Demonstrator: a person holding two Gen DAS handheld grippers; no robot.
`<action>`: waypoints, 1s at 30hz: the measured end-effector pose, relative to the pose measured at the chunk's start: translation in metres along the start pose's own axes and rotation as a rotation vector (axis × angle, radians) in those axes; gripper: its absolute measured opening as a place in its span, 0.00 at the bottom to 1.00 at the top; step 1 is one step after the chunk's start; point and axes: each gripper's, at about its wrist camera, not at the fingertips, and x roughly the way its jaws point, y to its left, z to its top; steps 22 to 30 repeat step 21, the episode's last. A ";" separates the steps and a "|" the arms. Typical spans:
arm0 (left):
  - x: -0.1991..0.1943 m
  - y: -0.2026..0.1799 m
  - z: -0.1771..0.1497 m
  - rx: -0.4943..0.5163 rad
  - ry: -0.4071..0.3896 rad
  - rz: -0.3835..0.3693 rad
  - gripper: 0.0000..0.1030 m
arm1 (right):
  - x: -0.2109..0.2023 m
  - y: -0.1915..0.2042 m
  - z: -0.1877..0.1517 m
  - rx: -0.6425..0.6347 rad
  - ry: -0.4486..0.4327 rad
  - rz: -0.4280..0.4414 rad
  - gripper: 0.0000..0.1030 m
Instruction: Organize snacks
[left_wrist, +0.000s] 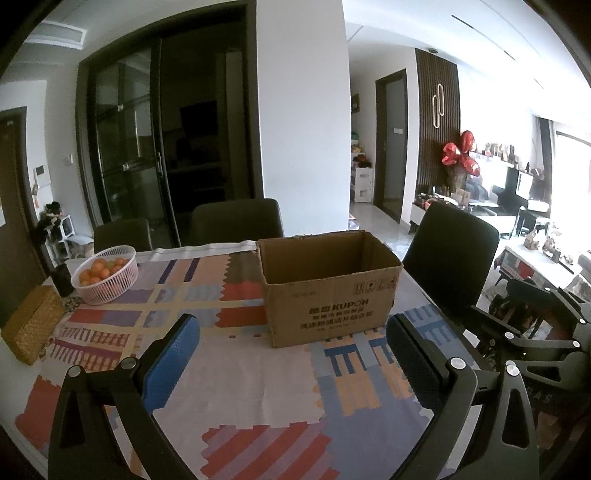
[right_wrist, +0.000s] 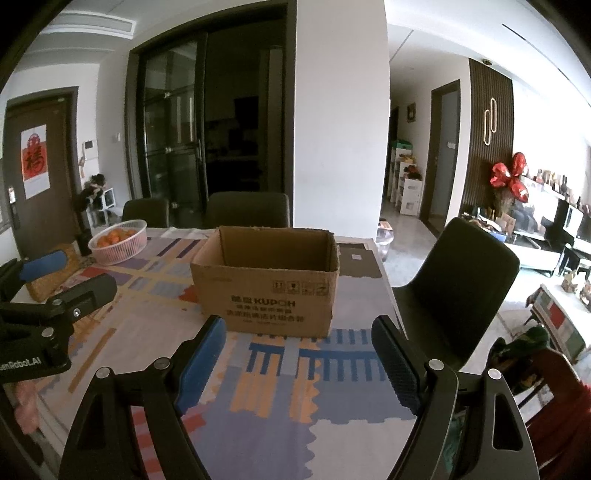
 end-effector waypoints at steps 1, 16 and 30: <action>-0.001 0.000 0.001 0.000 -0.001 -0.002 1.00 | 0.000 0.000 0.000 -0.002 0.001 -0.001 0.79; 0.000 -0.002 0.002 0.004 -0.006 0.005 1.00 | 0.000 0.000 0.001 -0.007 -0.005 -0.006 0.79; 0.000 -0.001 0.001 0.001 -0.006 0.006 1.00 | 0.001 0.001 0.001 -0.007 -0.007 -0.009 0.79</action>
